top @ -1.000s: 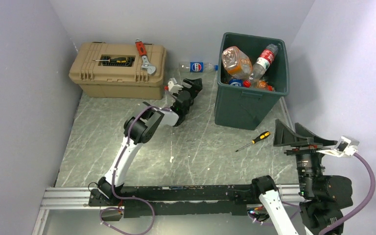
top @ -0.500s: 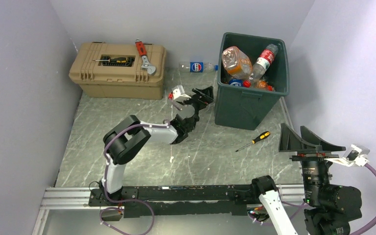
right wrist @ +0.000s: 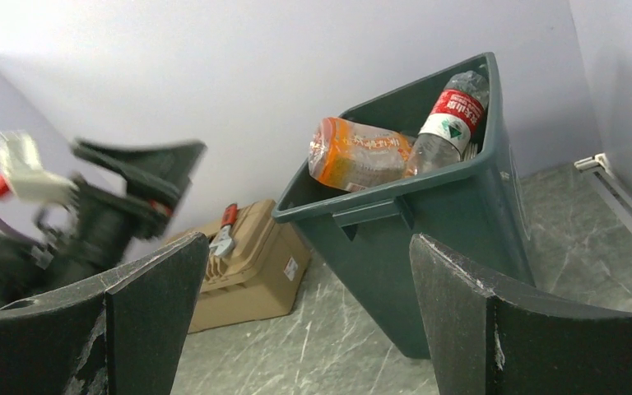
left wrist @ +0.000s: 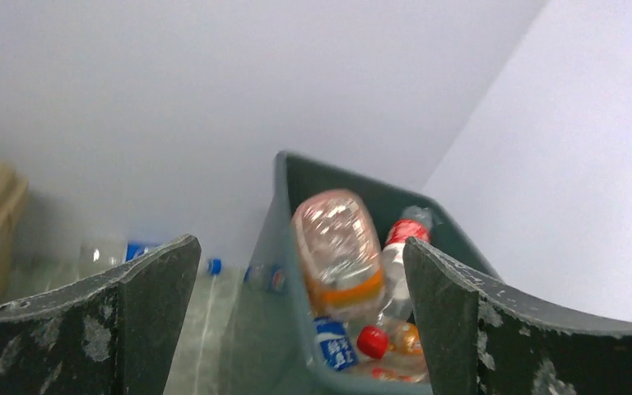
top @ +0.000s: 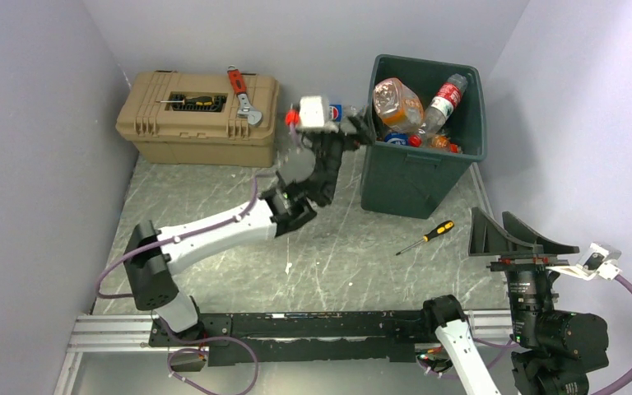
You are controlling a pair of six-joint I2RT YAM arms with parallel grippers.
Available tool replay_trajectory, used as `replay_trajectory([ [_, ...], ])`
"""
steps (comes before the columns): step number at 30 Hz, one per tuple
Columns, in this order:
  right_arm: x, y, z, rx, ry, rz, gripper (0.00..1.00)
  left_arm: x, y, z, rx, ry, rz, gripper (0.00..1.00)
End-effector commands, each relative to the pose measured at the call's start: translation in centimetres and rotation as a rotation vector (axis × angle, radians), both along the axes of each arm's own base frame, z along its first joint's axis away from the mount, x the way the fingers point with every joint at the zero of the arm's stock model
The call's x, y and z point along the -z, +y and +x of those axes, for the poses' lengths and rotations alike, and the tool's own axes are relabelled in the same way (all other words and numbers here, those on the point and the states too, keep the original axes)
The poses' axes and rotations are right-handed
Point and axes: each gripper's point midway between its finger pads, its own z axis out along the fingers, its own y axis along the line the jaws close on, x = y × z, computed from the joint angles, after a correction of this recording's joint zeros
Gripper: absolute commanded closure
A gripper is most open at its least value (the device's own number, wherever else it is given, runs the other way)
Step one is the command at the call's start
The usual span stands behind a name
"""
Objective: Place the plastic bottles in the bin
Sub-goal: Move the trash bin to the center of the board.
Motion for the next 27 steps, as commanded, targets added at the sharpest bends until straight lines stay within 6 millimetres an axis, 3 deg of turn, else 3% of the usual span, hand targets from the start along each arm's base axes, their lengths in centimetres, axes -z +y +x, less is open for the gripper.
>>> replay_trajectory([
  [1,-0.8,-0.2,-0.5,0.001,-0.017,0.024,0.03,-3.0,-2.6,-0.9,0.176,-0.01,0.469,0.01],
  [6,-0.8,-0.2,-0.5,-0.002,-0.011,0.027,0.03,-2.3,-5.3,-0.9,0.298,0.098,0.673,0.08],
  [11,-0.7,-0.2,-0.7,-0.004,-0.009,0.026,0.03,-1.0,-4.5,-0.2,0.281,0.172,0.729,0.1],
  [17,-0.2,0.0,-0.2,-0.006,0.008,0.019,0.03,-0.9,-2.5,1.1,0.319,0.227,0.678,0.11],
  [22,0.3,0.2,0.1,-0.012,0.017,0.02,0.03,-0.9,-2.7,1.8,0.367,0.244,0.699,0.14],
  [27,0.4,0.3,0.0,-0.02,0.021,0.027,0.03,1.3,-2.9,3.6,0.376,0.311,0.712,0.17],
])
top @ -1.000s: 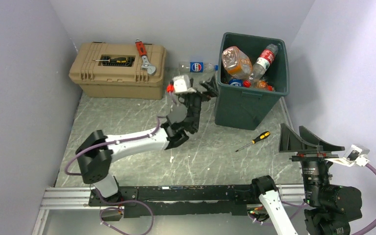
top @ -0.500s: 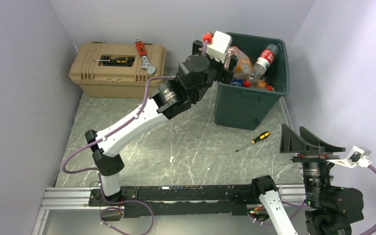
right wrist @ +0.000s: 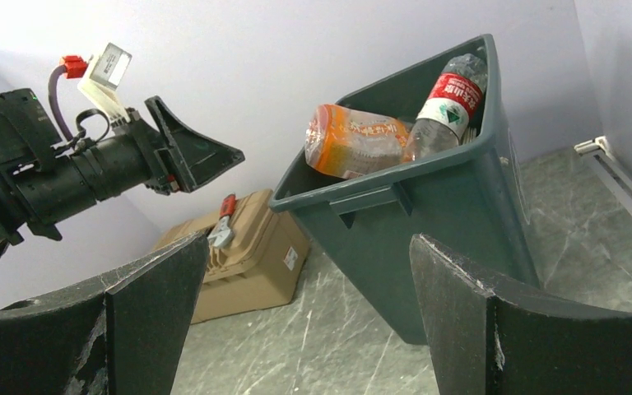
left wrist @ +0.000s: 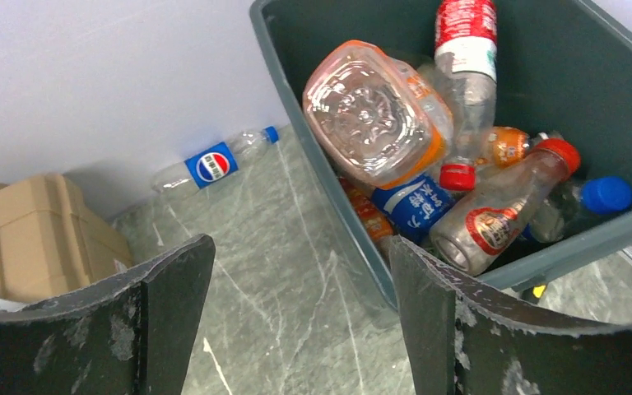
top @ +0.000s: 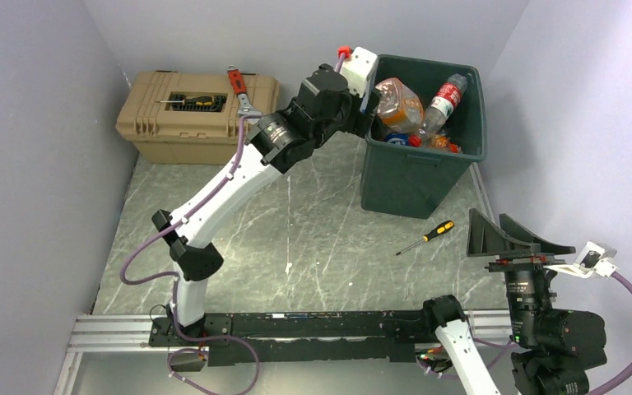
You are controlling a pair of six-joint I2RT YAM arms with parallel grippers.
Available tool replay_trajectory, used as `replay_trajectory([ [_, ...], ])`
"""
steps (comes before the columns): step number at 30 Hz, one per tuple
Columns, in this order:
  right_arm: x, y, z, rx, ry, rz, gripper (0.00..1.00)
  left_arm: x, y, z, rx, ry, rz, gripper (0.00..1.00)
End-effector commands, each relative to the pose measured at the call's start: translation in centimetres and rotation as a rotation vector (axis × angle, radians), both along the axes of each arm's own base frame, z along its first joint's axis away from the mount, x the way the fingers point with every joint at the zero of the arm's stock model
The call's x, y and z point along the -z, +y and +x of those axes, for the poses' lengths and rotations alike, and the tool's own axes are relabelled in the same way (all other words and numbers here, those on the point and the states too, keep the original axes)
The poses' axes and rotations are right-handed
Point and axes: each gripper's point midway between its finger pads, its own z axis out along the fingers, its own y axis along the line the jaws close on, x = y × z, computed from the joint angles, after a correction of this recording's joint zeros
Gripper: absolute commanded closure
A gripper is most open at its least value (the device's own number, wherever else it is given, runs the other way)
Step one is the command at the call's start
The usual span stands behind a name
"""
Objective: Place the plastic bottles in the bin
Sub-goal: Move the trash bin to the center of the board.
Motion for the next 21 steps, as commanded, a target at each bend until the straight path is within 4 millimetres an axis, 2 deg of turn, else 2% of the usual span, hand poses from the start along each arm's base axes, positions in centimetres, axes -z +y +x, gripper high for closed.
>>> replay_trajectory([
  [1,-0.3,0.1,-0.1,-0.011,-0.009,0.014,0.03,1.7,-0.6,0.4,0.05,0.087,-0.013,0.17],
  [9,0.2,0.2,0.4,-0.012,0.005,0.018,0.03,2.9,-2.1,0.5,0.137,0.163,-0.075,0.19],
  [11,0.3,0.4,0.5,-0.018,0.007,0.021,0.03,3.9,-2.6,0.9,0.139,0.18,-0.053,0.2],
  [21,0.2,0.4,0.4,-0.018,0.003,0.025,0.03,6.6,-4.1,3.1,0.161,0.243,-0.066,0.34],
])
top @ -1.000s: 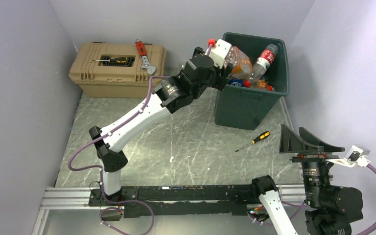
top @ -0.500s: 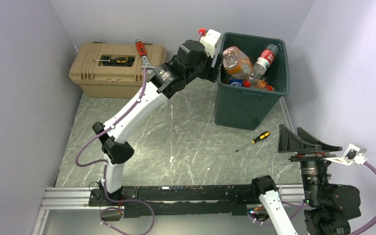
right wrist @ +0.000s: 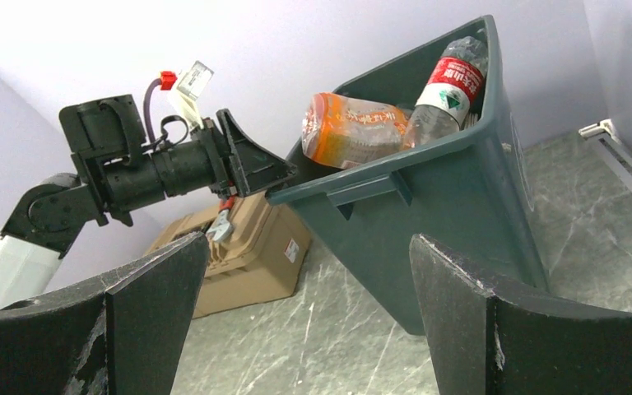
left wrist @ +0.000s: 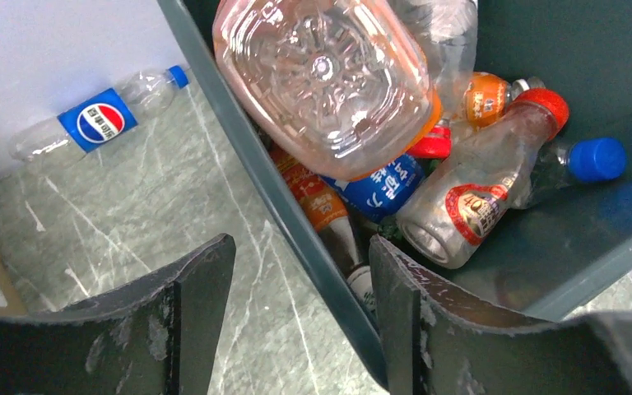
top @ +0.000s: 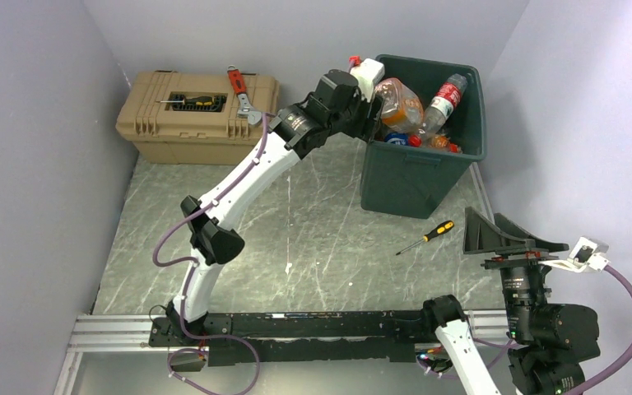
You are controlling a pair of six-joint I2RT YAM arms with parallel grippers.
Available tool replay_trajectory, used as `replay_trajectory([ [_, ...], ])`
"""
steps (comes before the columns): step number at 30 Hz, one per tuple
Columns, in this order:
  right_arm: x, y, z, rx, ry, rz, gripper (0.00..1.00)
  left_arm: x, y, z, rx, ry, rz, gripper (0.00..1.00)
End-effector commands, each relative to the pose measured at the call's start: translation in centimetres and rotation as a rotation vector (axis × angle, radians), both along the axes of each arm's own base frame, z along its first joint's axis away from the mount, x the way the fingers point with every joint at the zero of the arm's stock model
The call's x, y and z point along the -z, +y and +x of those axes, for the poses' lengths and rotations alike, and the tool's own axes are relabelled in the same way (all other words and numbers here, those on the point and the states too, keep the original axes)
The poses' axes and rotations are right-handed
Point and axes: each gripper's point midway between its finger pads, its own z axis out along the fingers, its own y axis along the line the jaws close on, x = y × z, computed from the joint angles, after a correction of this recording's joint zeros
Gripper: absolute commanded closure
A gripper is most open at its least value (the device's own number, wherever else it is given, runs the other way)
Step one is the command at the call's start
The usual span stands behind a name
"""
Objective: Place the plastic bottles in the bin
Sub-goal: Move the trash bin to the center of the board.
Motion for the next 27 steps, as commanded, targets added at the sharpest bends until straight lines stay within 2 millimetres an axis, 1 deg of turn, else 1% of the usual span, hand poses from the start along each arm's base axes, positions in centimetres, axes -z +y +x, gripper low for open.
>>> replay_trajectory([
  [1,-0.9,0.0,-0.4,-0.007,-0.031,0.007,0.03,-0.3,-0.3,0.6,0.016,0.019,-0.033,0.38],
  [3,-0.9,-0.1,-0.4,0.001,-0.029,0.003,0.03,0.3,-0.6,0.6,0.027,0.031,-0.032,0.46],
  [5,-1.0,-0.2,-0.4,0.006,-0.03,0.001,0.03,0.4,-0.8,0.5,0.036,0.038,-0.039,0.53],
  [7,-1.0,-0.2,-0.3,0.008,-0.031,-0.002,0.03,0.3,-0.9,0.3,0.047,0.039,-0.045,0.56],
  [8,-1.0,-0.2,-0.3,0.008,-0.031,-0.004,0.03,0.3,-1.0,0.2,0.052,0.04,-0.045,0.57],
  [12,-1.2,-0.1,-0.1,0.006,-0.03,-0.006,0.03,0.9,-1.1,0.3,0.058,0.051,-0.02,0.48],
  [13,-1.2,-0.1,-0.1,0.005,-0.031,-0.006,0.03,1.2,-1.1,0.3,0.058,0.055,-0.015,0.47],
  [15,-1.1,-0.1,0.0,0.005,-0.028,-0.006,0.03,2.0,-1.2,0.5,0.058,0.063,-0.002,0.47],
  [16,-1.1,-0.1,0.0,0.006,-0.029,-0.006,0.03,2.4,-1.2,0.5,0.059,0.068,0.005,0.49],
  [19,-0.9,-0.2,0.0,0.013,-0.025,-0.009,0.03,3.0,-1.4,0.7,0.059,0.077,0.013,0.66],
  [20,-0.9,-0.3,0.1,0.016,-0.022,-0.011,0.03,3.0,-1.5,0.7,0.059,0.076,0.012,0.75],
  [22,-0.9,-0.3,0.2,0.02,-0.022,-0.013,0.03,2.4,-1.5,0.7,0.06,0.065,-0.002,0.87],
  [24,-0.9,-0.3,0.3,0.021,-0.022,-0.014,0.03,1.1,-1.5,0.5,0.062,0.042,-0.026,0.98],
  [25,-0.9,-0.3,0.3,0.021,-0.023,-0.016,0.03,0.4,-1.5,0.3,0.061,0.026,-0.037,1.0],
  [27,-1.0,-0.3,0.4,0.022,-0.024,-0.018,0.03,-1.5,-1.2,0.0,0.051,-0.015,-0.057,1.0],
])
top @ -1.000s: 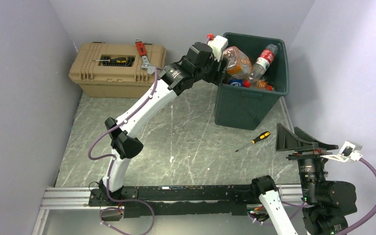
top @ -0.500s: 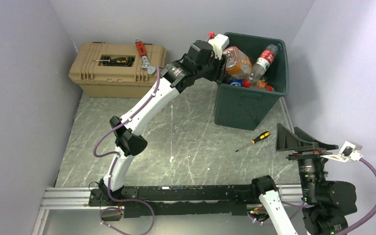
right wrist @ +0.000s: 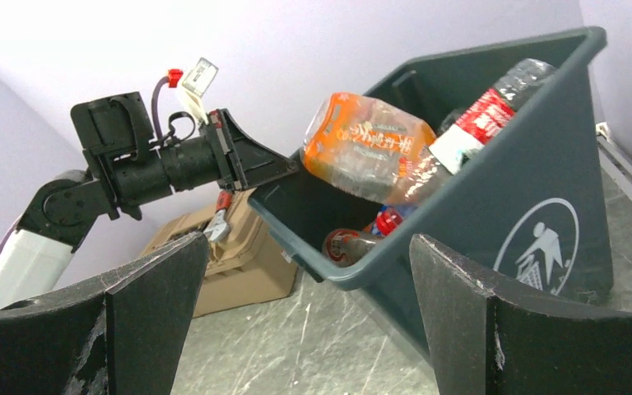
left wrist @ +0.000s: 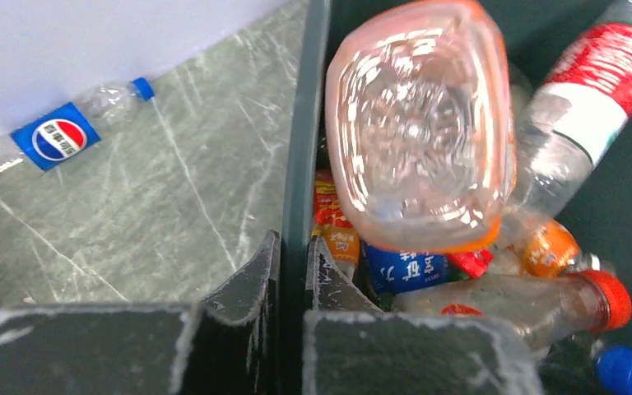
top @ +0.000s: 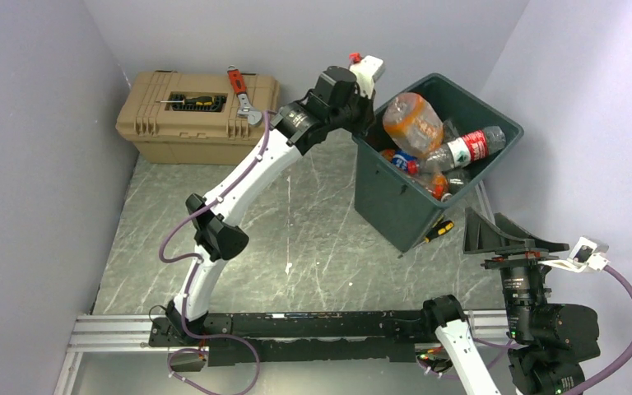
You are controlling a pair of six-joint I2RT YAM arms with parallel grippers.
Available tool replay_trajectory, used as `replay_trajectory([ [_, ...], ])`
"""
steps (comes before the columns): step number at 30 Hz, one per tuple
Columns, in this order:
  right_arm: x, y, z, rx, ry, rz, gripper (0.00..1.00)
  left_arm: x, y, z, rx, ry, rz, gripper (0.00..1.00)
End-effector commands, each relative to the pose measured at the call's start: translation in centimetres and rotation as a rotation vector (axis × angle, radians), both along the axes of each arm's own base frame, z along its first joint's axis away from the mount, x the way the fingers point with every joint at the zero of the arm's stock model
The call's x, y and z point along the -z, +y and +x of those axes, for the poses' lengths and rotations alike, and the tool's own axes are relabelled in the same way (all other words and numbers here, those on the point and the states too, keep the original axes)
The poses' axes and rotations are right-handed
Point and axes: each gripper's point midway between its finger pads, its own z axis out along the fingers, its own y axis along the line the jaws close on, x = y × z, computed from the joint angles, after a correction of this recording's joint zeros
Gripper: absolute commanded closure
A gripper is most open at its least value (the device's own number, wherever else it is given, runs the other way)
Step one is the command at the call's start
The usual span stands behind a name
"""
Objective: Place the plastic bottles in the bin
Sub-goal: Move the trash bin to the center of the board.
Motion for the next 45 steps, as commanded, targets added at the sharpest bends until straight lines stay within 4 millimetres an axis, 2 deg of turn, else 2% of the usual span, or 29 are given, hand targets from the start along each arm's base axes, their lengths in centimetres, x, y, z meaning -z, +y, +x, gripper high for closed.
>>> replay_trajectory([
  [1,-1.0,-0.2,0.5,0.019,-0.024,-0.011,0.03,-2.5,0.1,-1.9,0.013,-0.07,0.013,1.0],
  [6,-1.0,-0.2,0.9,0.021,-0.024,-0.01,0.03,-6.0,1.6,-3.6,-0.035,-0.179,0.04,1.0],
  [11,-1.8,0.0,1.0,0.014,-0.043,-0.005,0.03,-7.5,4.5,-4.4,-0.116,-0.228,0.121,1.0],
  [16,-2.8,-0.2,1.2,0.027,-0.065,-0.004,0.03,-9.8,9.9,-6.4,-0.216,-0.256,0.188,1.0],
  [23,-2.4,-0.2,3.0,0.048,-0.052,0.05,0.03,-12.0,17.9,-10.9,-0.324,-0.249,0.245,1.0],
  [28,-2.2,-0.3,5.1,0.072,-0.015,0.11,0.02,-11.3,24.4,-15.1,-0.408,-0.181,0.278,1.0],
  [31,-0.9,0.1,7.5,0.078,0.046,0.147,0.02,-10.7,28.5,-17.4,-0.468,-0.154,0.267,1.0],
  [34,0.0,1.2,9.6,0.047,0.083,0.178,0.02,-9.6,31.4,-19.3,-0.505,-0.127,0.257,1.0],
  [39,1.7,2.6,12.3,0.011,0.125,0.224,0.02,-6.7,33.7,-20.4,-0.555,-0.089,0.296,1.0],
  [43,3.3,3.8,14.2,-0.026,0.182,0.236,0.02,-5.3,34.7,-20.6,-0.596,-0.071,0.317,1.0],
  [45,4.2,5.1,15.1,-0.081,0.209,0.243,0.02,-4.5,35.0,-20.7,-0.614,-0.064,0.328,1.0],
])
